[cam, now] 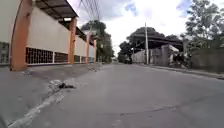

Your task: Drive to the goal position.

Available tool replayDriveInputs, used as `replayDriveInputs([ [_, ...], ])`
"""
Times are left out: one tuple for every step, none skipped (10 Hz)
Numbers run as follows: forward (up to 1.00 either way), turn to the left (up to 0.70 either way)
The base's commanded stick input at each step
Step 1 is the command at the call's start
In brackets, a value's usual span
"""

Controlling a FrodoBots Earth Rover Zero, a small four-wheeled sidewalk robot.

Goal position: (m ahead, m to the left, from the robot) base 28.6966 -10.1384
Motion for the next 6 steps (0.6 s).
replayDriveInputs([
  [1.00,0.00],
  [1.00,0.00],
  [1.00,0.00],
  [1.00,0.00],
  [1.00,0.00],
  [1.00,0.00],
])
